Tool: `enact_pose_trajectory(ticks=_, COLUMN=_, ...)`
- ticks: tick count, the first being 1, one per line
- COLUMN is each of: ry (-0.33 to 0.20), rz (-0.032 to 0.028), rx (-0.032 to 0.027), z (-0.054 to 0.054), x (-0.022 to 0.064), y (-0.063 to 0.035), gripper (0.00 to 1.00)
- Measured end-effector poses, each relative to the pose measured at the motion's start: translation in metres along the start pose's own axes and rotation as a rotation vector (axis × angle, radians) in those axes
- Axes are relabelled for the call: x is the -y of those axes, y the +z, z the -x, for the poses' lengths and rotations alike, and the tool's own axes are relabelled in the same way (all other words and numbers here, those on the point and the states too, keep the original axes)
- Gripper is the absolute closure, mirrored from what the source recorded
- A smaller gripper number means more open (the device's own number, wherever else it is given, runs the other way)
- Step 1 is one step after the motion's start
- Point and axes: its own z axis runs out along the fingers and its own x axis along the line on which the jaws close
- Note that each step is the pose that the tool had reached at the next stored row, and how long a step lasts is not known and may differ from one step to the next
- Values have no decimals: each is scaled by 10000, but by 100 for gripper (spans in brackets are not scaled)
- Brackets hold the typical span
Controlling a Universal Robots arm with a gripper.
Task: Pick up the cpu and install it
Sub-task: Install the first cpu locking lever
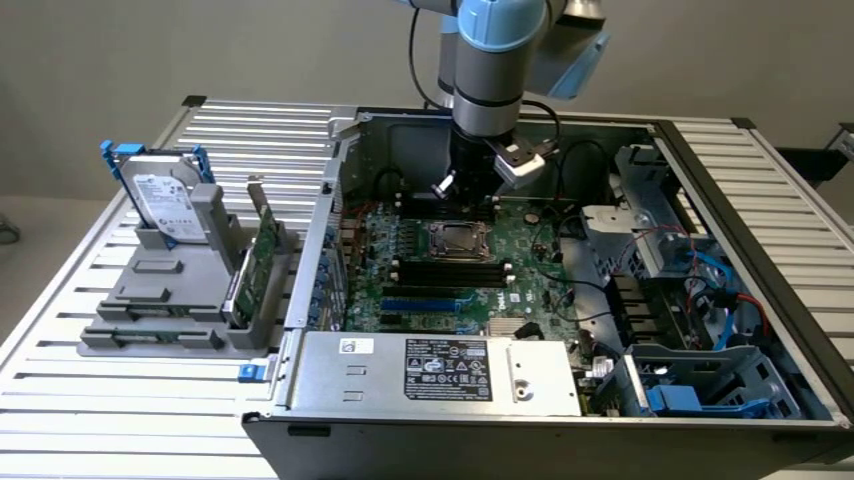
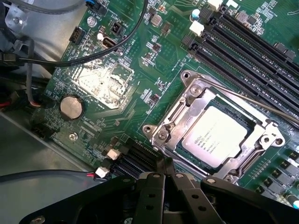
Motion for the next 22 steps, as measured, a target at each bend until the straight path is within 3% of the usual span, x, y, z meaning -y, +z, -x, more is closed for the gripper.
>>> enact_pose_trajectory(ticks=13, ry=3, rz=-75, rx=-51, z=-8, x=-5, y=1, gripper=89)
enact_pose_trajectory(ticks=19, ry=3, rz=-82, rx=-47, z=-9, x=-5, y=-5, gripper=89)
enact_pose_trajectory(ticks=20, ry=3, rz=-86, rx=-48, z=-10, x=-3, y=-14, gripper=89)
enact_pose_trajectory(ticks=22, ry=10, rz=-111, rx=7, z=-26, x=16, y=-196, gripper=89)
